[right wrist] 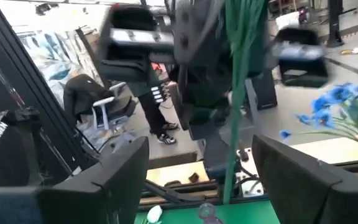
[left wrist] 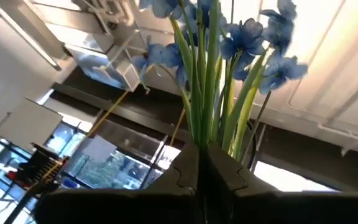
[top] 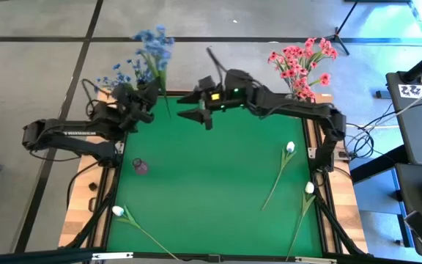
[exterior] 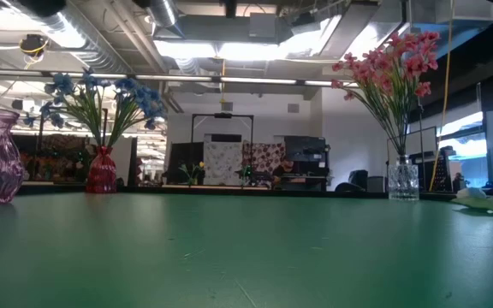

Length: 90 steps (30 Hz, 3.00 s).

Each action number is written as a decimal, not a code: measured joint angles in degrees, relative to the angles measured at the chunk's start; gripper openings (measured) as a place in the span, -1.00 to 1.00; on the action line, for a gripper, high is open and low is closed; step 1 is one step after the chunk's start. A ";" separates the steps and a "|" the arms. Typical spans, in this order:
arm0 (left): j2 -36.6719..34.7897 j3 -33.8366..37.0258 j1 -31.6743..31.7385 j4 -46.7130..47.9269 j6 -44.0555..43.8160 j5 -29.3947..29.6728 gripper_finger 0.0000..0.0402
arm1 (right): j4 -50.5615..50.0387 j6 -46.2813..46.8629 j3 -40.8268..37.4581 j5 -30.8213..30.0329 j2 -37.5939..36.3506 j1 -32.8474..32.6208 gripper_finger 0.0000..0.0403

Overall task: Sort flowers into vase by color
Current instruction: Put the blue flowers into the red vase

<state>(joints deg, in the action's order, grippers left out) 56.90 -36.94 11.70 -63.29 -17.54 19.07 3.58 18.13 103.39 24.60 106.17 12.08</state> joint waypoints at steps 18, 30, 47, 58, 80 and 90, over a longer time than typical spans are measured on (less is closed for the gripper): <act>6.28 -4.94 0.35 1.56 -6.43 -5.09 -0.96 | -1.62 0.14 0.00 -3.56 1.86 -0.48 -0.87; 3.35 -5.02 2.28 15.98 -19.83 -16.74 -0.47 | -13.01 2.09 0.00 -1.29 -1.89 -0.53 -0.92; 1.44 -5.01 -1.74 28.05 -13.09 -17.80 -0.05 | -29.35 5.62 0.04 0.98 -6.67 -0.41 -0.95; 2.71 -4.99 -3.67 30.26 -10.56 -12.07 -0.05 | -32.60 5.42 0.04 0.95 -6.67 -0.94 -0.96; 4.77 -4.92 -4.37 31.41 -4.40 -12.09 -0.44 | -35.78 4.70 0.01 -3.38 -4.40 -3.10 -0.92; 3.36 -7.58 -2.70 38.04 2.53 -10.62 -0.92 | -37.13 5.66 0.09 -3.65 -4.35 -3.02 -0.61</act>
<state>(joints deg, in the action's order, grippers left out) 60.26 -44.52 9.00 -25.25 -15.01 8.45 -33.56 23.79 103.48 20.95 101.82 9.06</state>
